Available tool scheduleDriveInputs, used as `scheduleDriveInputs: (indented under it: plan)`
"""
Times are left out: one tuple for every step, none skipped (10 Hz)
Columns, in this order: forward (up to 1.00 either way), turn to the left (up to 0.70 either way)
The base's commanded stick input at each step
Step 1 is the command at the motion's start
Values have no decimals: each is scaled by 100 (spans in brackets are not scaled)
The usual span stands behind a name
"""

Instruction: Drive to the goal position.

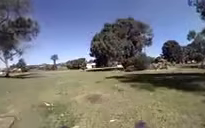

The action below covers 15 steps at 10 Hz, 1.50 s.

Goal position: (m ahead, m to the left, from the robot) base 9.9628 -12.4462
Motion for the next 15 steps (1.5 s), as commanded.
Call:
scheduleDriveInputs:
  plan:
    - [100,0]
    - [100,0]
    - [100,0]
    - [100,0]
    - [100,0]
    - [100,0]
    - [100,0]
    - [100,0]
    - [100,0]
    - [100,0]
    - [100,0]
    - [100,0]
    - [100,0]
    - [100,0]
    - [100,0]
